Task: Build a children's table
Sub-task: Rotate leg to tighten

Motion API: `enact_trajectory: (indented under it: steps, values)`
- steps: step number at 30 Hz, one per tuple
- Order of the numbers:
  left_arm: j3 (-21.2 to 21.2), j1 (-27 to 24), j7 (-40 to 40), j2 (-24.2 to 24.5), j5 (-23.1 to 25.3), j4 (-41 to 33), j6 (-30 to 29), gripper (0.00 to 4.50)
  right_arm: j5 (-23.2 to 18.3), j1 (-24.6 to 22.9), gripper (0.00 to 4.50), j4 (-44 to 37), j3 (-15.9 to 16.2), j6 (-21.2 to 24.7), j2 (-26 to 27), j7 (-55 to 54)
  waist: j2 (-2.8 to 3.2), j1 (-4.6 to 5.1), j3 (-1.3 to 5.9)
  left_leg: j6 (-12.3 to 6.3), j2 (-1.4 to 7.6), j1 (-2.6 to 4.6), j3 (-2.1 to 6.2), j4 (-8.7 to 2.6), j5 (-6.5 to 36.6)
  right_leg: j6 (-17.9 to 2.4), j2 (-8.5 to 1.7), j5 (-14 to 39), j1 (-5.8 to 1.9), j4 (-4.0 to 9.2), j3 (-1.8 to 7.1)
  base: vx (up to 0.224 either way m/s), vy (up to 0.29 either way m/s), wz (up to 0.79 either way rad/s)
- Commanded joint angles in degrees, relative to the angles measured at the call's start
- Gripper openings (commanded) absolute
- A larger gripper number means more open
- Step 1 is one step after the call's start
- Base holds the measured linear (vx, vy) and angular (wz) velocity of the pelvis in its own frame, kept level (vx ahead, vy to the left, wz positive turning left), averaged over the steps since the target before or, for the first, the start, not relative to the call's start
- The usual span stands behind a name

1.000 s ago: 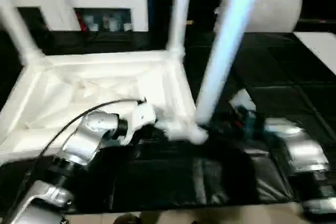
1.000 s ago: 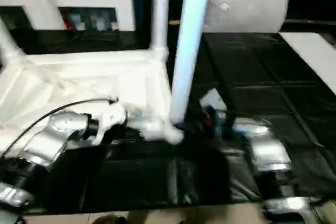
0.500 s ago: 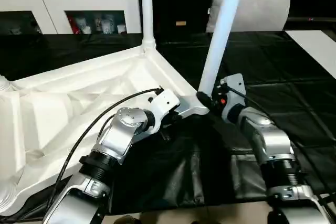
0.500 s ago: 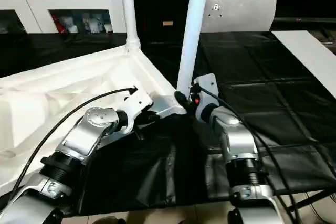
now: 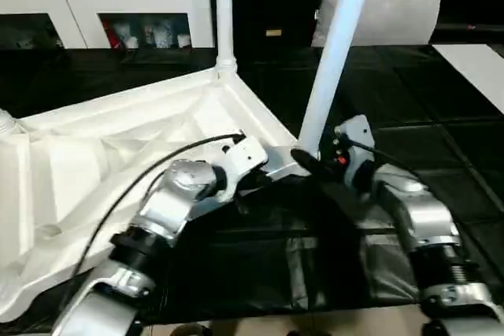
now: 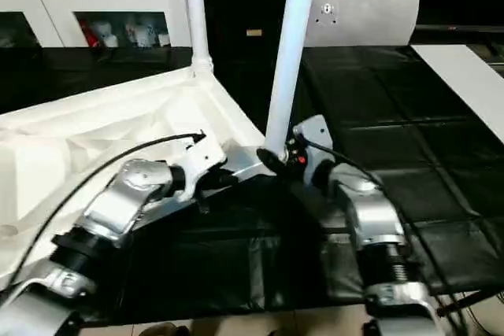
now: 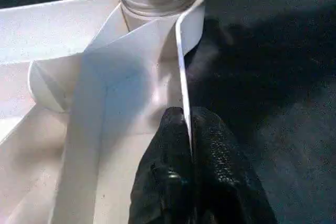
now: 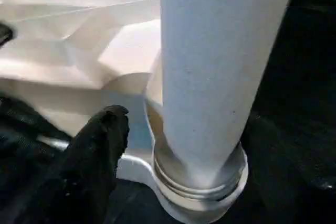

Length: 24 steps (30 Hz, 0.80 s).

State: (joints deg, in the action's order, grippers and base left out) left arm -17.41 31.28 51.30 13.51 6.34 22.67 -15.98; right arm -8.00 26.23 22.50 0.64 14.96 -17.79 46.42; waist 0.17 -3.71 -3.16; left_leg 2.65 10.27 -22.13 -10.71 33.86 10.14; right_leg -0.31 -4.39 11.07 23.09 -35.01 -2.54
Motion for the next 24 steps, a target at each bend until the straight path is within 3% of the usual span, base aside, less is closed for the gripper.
enact_trajectory:
  steps: [1, 4, 6, 13, 17, 24]
  values:
    - [-1.8, -0.6, 4.9, 1.3, -1.3, -1.6, 3.4, 0.0, -1.4, -0.4, 3.99, -2.3, 1.5, -1.1, -2.2, 5.8, -0.54, -0.36, 3.82, -5.22, 2.77, 0.85, 0.99, -3.54, 7.6, -14.2, -3.84, 4.0, -3.05, 3.7, 2.17, 0.0, 0.0, 0.0]
    - [-2.2, -1.4, 10.6, 4.6, -2.3, -1.8, 7.2, 0.0, -1.3, -0.3, 4.39, -2.2, 2.6, -2.3, -7.0, 12.5, -0.59, -0.68, 3.73, -5.25, 2.86, 1.08, 1.05, -3.57, 9.1, -14.0, -3.88, 6.3, -2.98, 3.88, 2.07, 0.0, 0.0, 0.0]
    - [-2.2, -2.0, 13.6, 5.9, -3.8, -2.7, 7.8, 0.0, -1.7, -0.3, 4.39, -1.9, 3.2, -2.6, -9.3, 16.4, -0.57, -1.33, 3.59, -4.7, 3.04, 1.38, 0.81, -3.64, 9.8, -14.0, -3.83, 7.6, -2.71, 3.95, 2.22, 0.0, 0.0, 0.0]
    - [-3.4, -2.6, 19.8, 9.8, -5.1, -2.2, 11.6, 0.0, -5.1, -0.3, 4.39, -1.9, 4.1, -4.3, -13.3, 27.3, -0.58, -1.98, 3.56, -4.38, 3.14, 1.28, 0.89, -3.66, 10.5, -14.1, -3.91, 8.2, -2.72, 3.77, 2.11, 0.0, 0.0, 0.0]
    - [-3.8, -2.9, 22.8, 11.0, -5.6, -2.3, 13.3, 0.0, -6.2, -0.9, 4.13, -2.6, 5.2, -4.0, -13.9, 30.8, -0.69, -2.08, 3.44, -4.83, 3.16, 1.2, 0.77, -3.64, 10.2, -14.3, -3.85, 8.2, -2.57, 3.73, 2.07, 0.0, 0.0, 0.0]
    - [-4.4, -2.7, 23.9, 11.6, -6.0, -1.5, 14.9, 0.0, -6.1, -1.4, 3.52, -1.8, 6.7, -5.0, -12.8, 32.1, -0.66, -2.52, 3.43, -3.74, 3.24, 1.4, 0.82, -3.81, 11.0, -14.0, -3.94, 10.1, -2.42, 3.82, 2.13, 0.0, 0.0, 0.0]
